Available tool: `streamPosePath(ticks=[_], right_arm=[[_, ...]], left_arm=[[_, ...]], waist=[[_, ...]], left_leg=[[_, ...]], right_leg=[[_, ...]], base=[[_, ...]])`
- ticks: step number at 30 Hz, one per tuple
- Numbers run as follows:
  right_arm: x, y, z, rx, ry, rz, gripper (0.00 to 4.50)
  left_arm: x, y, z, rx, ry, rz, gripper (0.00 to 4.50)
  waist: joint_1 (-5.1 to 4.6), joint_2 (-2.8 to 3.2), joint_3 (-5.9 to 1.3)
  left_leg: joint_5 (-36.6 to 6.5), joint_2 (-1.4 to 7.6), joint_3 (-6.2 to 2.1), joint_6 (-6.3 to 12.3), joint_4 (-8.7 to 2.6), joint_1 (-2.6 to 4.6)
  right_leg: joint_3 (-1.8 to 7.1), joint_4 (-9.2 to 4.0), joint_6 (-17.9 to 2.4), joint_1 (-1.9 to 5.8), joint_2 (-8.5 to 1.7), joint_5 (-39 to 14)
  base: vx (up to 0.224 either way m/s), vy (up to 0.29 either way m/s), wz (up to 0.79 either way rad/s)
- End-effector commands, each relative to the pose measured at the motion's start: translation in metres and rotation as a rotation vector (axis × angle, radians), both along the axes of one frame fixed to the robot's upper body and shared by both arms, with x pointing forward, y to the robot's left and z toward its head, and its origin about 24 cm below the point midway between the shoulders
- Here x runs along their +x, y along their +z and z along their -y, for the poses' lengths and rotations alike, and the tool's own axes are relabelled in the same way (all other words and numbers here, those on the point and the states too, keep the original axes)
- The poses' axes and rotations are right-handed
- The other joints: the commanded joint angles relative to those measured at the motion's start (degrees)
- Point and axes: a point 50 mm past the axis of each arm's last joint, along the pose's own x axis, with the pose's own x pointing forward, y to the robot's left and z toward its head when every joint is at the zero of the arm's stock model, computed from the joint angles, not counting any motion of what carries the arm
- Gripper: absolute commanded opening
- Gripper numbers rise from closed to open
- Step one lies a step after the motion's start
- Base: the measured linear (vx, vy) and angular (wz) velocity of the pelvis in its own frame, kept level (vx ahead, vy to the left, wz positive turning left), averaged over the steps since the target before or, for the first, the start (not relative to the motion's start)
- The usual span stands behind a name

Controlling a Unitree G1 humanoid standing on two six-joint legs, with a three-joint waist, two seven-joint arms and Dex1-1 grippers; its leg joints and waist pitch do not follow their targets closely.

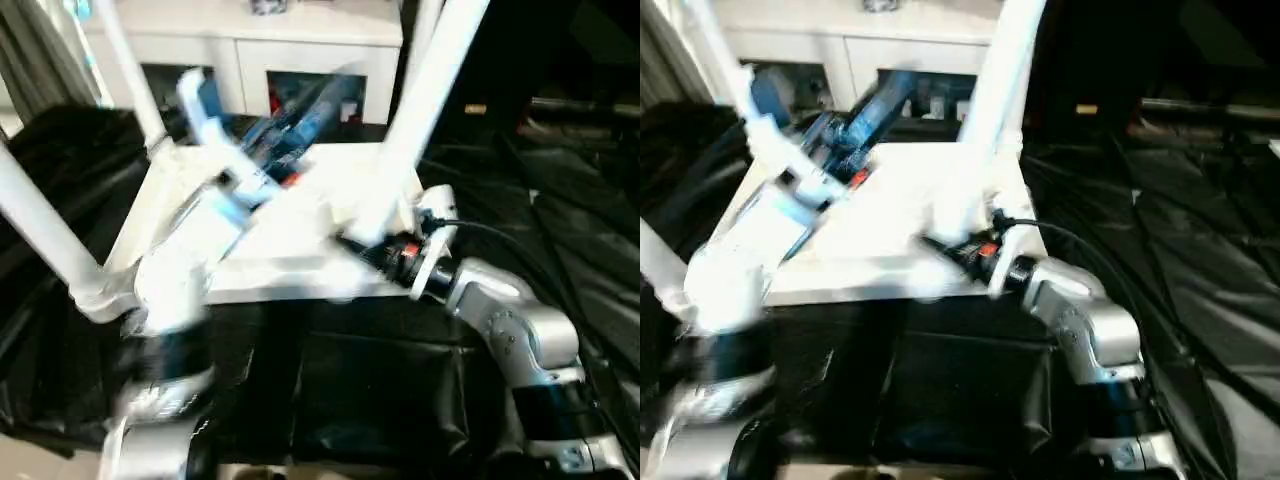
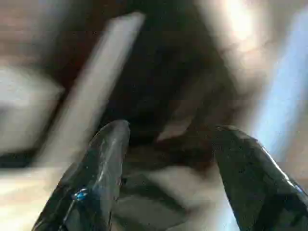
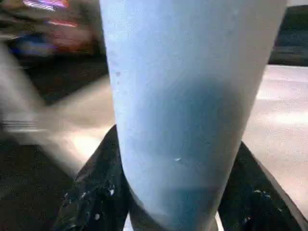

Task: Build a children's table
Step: Move to table

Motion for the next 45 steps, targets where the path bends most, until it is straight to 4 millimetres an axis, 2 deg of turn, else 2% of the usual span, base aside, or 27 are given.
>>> streamPosePath(ticks=[1,5,7,9,10,11,12,13,14,15,16,18,19,20,23,24,25,26,27,28,29,30,31,32,34,38,45], right_arm=[[0.001,-0.001,0.014,-0.073,-0.185,0.035,1.87],[-0.009,0.001,0.014,-0.121,-0.274,0.129,1.87],[-0.012,-0.003,0.015,-0.139,-0.338,0.151,1.87],[-0.014,-0.006,0.015,-0.085,-0.350,0.156,1.87],[-0.015,-0.006,0.017,-0.077,-0.370,0.182,1.87],[-0.017,-0.012,0.018,-0.040,-0.403,0.137,1.87],[-0.017,-0.012,0.018,-0.040,-0.403,0.137,1.87],[-0.017,-0.014,0.020,-0.075,-0.419,0.142,1.87],[-0.017,-0.015,0.021,-0.125,-0.431,0.173,1.87],[-0.018,-0.015,0.023,-0.159,-0.442,0.200,1.87],[-0.020,-0.021,0.027,-0.158,-0.465,0.168,1.87],[-0.022,-0.023,0.031,-0.124,-0.462,0.136,1.87],[-0.024,-0.024,0.031,-0.098,-0.436,0.132,1.87],[-0.025,-0.024,0.030,-0.096,-0.417,0.129,1.87],[-0.025,-0.025,0.025,-0.057,-0.394,0.116,1.87],[-0.026,-0.025,0.022,-0.057,-0.382,0.115,1.87],[-0.026,-0.025,0.020,-0.059,-0.373,0.115,1.87],[-0.027,-0.025,0.017,-0.053,-0.355,0.116,1.87],[-0.028,-0.025,0.013,-0.058,-0.333,0.125,1.87],[-0.029,-0.025,0.010,-0.064,-0.310,0.134,1.87],[-0.029,-0.025,0.009,-0.065,-0.306,0.136,1.87],[-0.029,-0.025,0.008,-0.066,-0.297,0.138,1.87],[-0.029,-0.025,0.007,-0.064,-0.284,0.140,1.87],[-0.030,-0.025,0.006,-0.061,-0.271,0.142,1.87],[-0.030,-0.025,0.005,-0.053,-0.259,0.144,1.87],[-0.030,-0.025,0.004,-0.051,-0.254,0.144,1.87],[-0.030,-0.025,0.003,-0.052,-0.235,0.154,1.87]], left_arm=[[0.001,-0.025,-0.022,0.232,0.291,-0.058,3.11],[-0.016,-0.059,-0.048,0.348,0.498,-0.130,3.11],[-0.026,-0.071,-0.053,0.408,0.582,-0.141,3.11],[-0.032,-0.076,-0.052,0.436,0.607,-0.133,3.11],[-0.034,-0.080,-0.050,0.447,0.612,-0.137,3.11],[-0.040,-0.090,-0.046,0.435,0.632,-0.174,3.11],[-0.040,-0.090,-0.046,0.435,0.632,-0.174,3.11],[-0.043,-0.096,-0.044,0.448,0.647,-0.200,3.11],[-0.046,-0.098,-0.041,0.452,0.656,-0.185,3.11],[-0.048,-0.099,-0.039,0.452,0.657,-0.165,3.11],[-0.051,-0.101,-0.036,0.471,0.667,-0.165,3.11],[-0.053,-0.101,-0.033,0.477,0.642,-0.147,3.11],[-0.054,-0.099,-0.032,0.461,0.638,-0.130,3.11],[-0.054,-0.097,-0.033,0.447,0.639,-0.117,3.11],[-0.054,-0.094,-0.034,0.441,0.639,-0.097,3.11],[-0.054,-0.093,-0.035,0.451,0.637,-0.092,3.11],[-0.054,-0.093,-0.035,0.458,0.635,-0.088,3.11],[-0.054,-0.093,-0.035,0.472,0.633,-0.082,3.11],[-0.054,-0.092,-0.035,0.488,0.627,-0.074,3.11],[-0.054,-0.092,-0.036,0.502,0.622,-0.064,3.11],[-0.054,-0.092,-0.036,0.504,0.621,-0.063,3.11],[-0.054,-0.091,-0.036,0.507,0.619,-0.059,3.11],[-0.054,-0.091,-0.036,0.509,0.617,-0.056,3.11],[-0.054,-0.091,-0.037,0.509,0.616,-0.054,3.11],[-0.053,-0.090,-0.038,0.513,0.613,-0.048,3.11],[-0.054,-0.089,-0.040,0.518,0.615,-0.044,3.11],[-0.054,-0.090,-0.038,0.527,0.603,-0.044,3.11]], waist=[[-0.31,0.05,-3.86],[-0.86,0.22,-4.55],[-1.74,-0.07,-4.44],[-2.48,1.74,-4.71],[-2.85,1.55,-4.85],[-2.73,1.37,-4.53],[-2.87,1.09,-4.54],[-2.81,-0.31,-4.27],[-2.11,-3.95,-4.52],[-0.35,-4.31,-4.73],[0.60,-3.57,-3.67],[0.96,-3.05,-3.40],[0.39,-2.28,-3.68],[0.14,-1.90,-3.93],[-0.38,-2.30,-3.26],[-0.76,-1.07,-3.34],[-1.81,-1.54,-2.17],[-2.01,-0.79,-2.23],[-1.89,-1.93,-1.89],[-1.52,0.23,-2.52],[-1.61,0.33,-2.91],[-2.41,-1.41,-2.53],[-1.92,-2.47,-2.46],[-1.67,-2.93,-2.38],[-1.59,-2.27,-2.92],[-1.99,-1.49,-4.21],[-1.08,-1.32,-3.71]], left_leg=[[-8.72,3.64,-2.12,-2.55,-4.80,0.84],[-4.93,3.68,-2.12,-1.45,-4.58,0.76],[-4.30,5.12,-3.05,-2.57,-5.20,1.45],[-6.09,10.13,-6.16,-0.68,-7.24,2.99],[-3.77,13.96,-8.14,4.19,-8.37,4.29],[-2.65,15.35,-8.17,7.79,-9.04,4.38],[-2.57,14.88,-7.51,10.25,-8.60,4.31],[-4.87,11.09,-4.65,15.04,-6.83,2.53],[-8.57,-0.82,1.12,13.97,2.16,-1.48],[-8.61,-2.24,0.71,11.87,5.02,-2.43],[-2.84,-0.70,-0.73,6.48,3.76,-2.95],[-3.53,1.08,-2.14,4.45,-0.16,-2.19],[-4.19,2.58,-3.28,4.08,-2.42,-1.52],[-7.80,3.99,-3.62,3.64,-3.31,0.11],[-12.28,3.73,-2.85,2.47,-4.03,1.04],[-14.58,4.50,-0.83,-1.09,-3.00,5.01],[-22.25,3.19,0.20,-3.53,-1.91,7.81],[-27.07,5.28,-0.40,-3.30,-2.88,9.09],[-29.29,5.44,-2.45,-0.79,-5.45,4.95],[-34.29,10.10,-5.36,1.32,-9.55,1.51],[-35.71,10.62,-5.50,1.00,-9.95,2.21],[-33.73,6.77,-3.98,-2.18,-7.99,3.02],[-24.29,2.64,-2.10,-2.03,-4.79,2.78],[-15.17,2.02,-2.13,0.14,-3.58,2.18],[-11.20,2.78,-2.46,0.83,-4.84,1.55],[-4.95,4.89,-2.98,2.54,-4.92,1.53],[-9.03,4.88,-2.36,2.65,-5.04,1.82]], right_leg=[[3.29,-5.32,-6.65,2.73,-4.42,-5.91],[3.05,-4.46,-6.20,2.82,-4.22,2.27],[1.72,-4.21,-8.29,2.26,-2.11,6.23],[0.13,-2.41,-8.99,1.19,-1.13,3.99],[-0.19,-0.05,-9.09,-0.41,-1.57,1.11],[-0.41,1.44,-10.12,-1.72,-1.61,-0.62],[-0.06,1.96,-10.98,-1.96,-1.94,0.09],[1.34,-0.30,-14.96,-1.20,-3.17,3.83],[3.15,-6.38,-19.72,2.06,-3.54,6.28],[4.30,-7.45,-17.86,3.62,-6.31,2.62],[4.99,-7.73,-7.86,3.03,-7.59,-6.91],[4.35,-7.60,5.16,3.36,-7.10,-15.96],[2.51,-7.06,7.64,3.14,-4.92,-14.86],[1.46,-7.83,7.88,2.30,-3.78,-15.08],[0.65,-9.30,5.08,2.19,-3.94,-20.92],[2.60,-11.73,5.97,-1.21,-1.38,-27.56],[-0.13,-12.90,7.05,-3.03,1.12,-33.17],[-1.40,-12.55,6.68,-3.16,1.40,-30.15],[-3.28,-11.13,6.16,1.21,-1.32,-26.78],[-0.42,-2.92,2.95,5.07,-3.33,-15.81],[0.86,-2.03,1.26,4.40,-4.09,-11.12],[2.11,-6.39,-1.92,2.72,-5.79,-13.63],[2.25,-9.84,0.09,2.12,-6.72,-30.37],[2.41,-10.95,2.92,2.52,-7.61,-40.41],[1.40,-10.39,2.88,2.50,-5.77,-34.87],[1.25,-6.32,-7.54,2.57,-4.60,-2.17],[1.48,-7.05,-9.82,2.79,-5.34,-6.07]], base=[[0.000,0.000,0.00],[0.000,0.000,0.00],[0.000,0.000,0.00],[0.000,0.000,0.00],[0.001,-0.102,0.08],[0.001,-0.102,0.08],[-0.005,-0.149,0.11],[-0.011,-0.174,0.08],[-0.011,-0.174,0.08],[-0.029,-0.162,0.07],[-0.050,-0.154,0.05],[-0.056,-0.146,0.01],[-0.071,-0.087,-0.08],[-0.071,-0.087,-0.08],[-0.018,-0.015,-0.01],[-0.102,-0.007,-0.12],[-0.091,0.036,-0.40],[-0.091,0.036,-0.40],[0.017,0.115,-0.54],[0.011,0.094,-0.38],[0.011,0.094,-0.38],[0.000,0.000,0.00],[0.000,0.000,0.00],[0.000,0.000,0.00],[0.000,0.000,0.00],[0.000,0.000,0.00],[0.000,0.000,0.00]])
